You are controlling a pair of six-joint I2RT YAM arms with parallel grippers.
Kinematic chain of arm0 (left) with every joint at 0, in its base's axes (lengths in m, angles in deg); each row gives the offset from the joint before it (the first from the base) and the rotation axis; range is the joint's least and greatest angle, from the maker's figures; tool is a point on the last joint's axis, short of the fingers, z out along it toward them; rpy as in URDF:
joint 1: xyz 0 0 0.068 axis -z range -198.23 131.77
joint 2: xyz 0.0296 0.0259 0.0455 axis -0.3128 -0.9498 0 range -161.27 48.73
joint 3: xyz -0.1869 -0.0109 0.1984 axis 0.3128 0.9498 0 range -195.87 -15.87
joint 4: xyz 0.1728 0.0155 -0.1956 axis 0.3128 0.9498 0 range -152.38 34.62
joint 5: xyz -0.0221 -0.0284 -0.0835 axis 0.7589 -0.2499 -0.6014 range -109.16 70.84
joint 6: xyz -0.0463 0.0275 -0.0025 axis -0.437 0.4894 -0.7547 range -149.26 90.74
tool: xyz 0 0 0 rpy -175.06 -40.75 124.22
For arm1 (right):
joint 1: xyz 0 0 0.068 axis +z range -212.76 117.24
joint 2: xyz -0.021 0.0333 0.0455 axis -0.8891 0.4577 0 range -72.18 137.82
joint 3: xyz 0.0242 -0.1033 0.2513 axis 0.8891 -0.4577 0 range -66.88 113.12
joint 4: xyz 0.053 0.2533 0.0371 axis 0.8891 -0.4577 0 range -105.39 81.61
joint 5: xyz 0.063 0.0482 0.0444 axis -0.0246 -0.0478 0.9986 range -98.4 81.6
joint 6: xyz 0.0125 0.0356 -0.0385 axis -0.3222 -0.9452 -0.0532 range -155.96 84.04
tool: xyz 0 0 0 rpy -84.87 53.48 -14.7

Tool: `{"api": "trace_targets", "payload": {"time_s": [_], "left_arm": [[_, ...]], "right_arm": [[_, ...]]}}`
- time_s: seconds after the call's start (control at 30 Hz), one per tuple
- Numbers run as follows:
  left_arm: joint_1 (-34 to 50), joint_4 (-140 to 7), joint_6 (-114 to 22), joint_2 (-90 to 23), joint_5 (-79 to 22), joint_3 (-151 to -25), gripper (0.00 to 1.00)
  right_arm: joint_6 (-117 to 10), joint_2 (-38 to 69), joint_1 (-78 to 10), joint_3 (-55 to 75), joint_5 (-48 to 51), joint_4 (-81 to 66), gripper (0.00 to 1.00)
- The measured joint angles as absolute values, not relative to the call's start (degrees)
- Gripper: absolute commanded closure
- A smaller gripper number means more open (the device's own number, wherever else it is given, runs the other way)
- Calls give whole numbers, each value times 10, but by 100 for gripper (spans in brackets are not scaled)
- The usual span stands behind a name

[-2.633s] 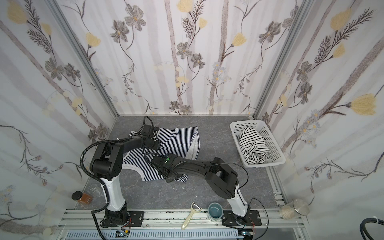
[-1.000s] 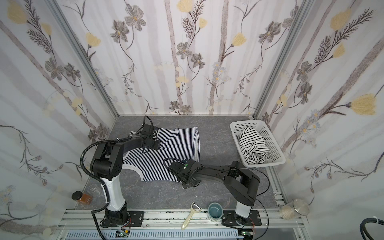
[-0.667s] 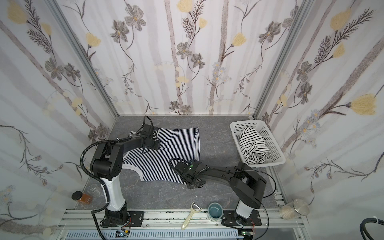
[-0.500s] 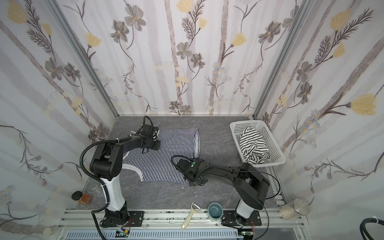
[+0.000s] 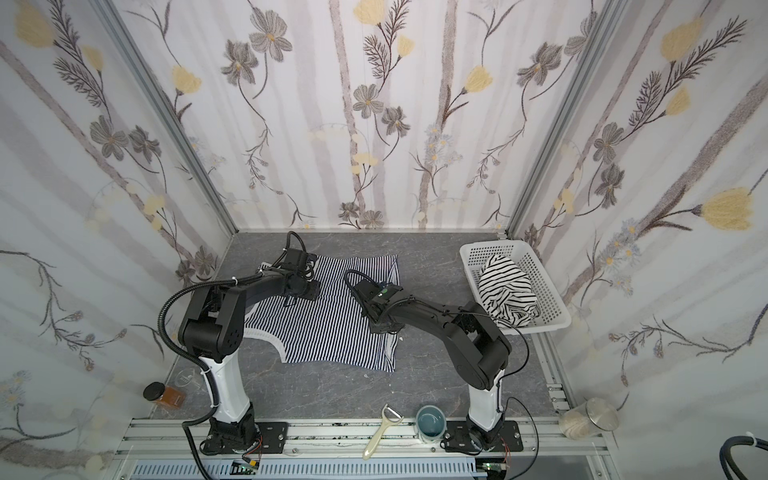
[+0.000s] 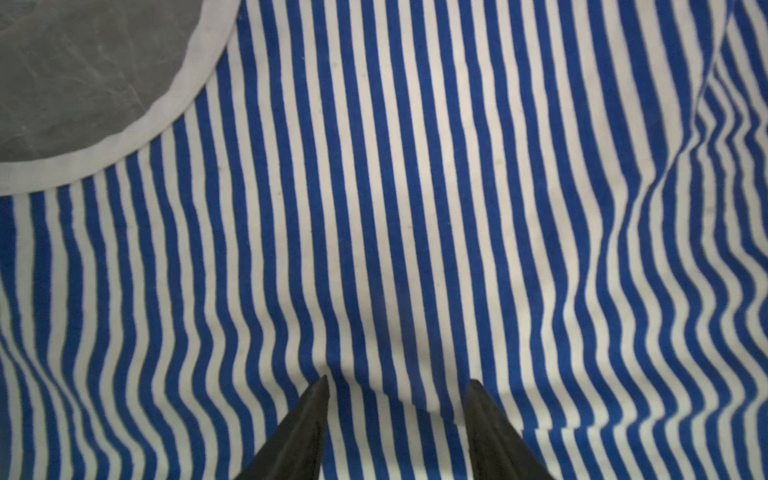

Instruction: Fold and stack the tank tops

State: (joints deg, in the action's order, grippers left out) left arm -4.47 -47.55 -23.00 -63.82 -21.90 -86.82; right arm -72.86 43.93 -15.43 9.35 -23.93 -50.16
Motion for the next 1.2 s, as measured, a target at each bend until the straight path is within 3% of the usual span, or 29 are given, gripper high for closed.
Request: {"api": "trace_targets", "payload": {"time_s": [0.83, 1.13, 1.2], "left_arm": [[-44, -475, -230, -642, -217, -868, 46], [-44, -475, -230, -642, -217, -868, 46], [-44, -475, -230, -642, -217, -868, 46]], "right_arm": [[-692, 514, -180, 131, -223, -477, 76], [-688, 512, -184, 119, -236, -479, 99], [-688, 509, -187, 115, -239, -481, 100]]}}
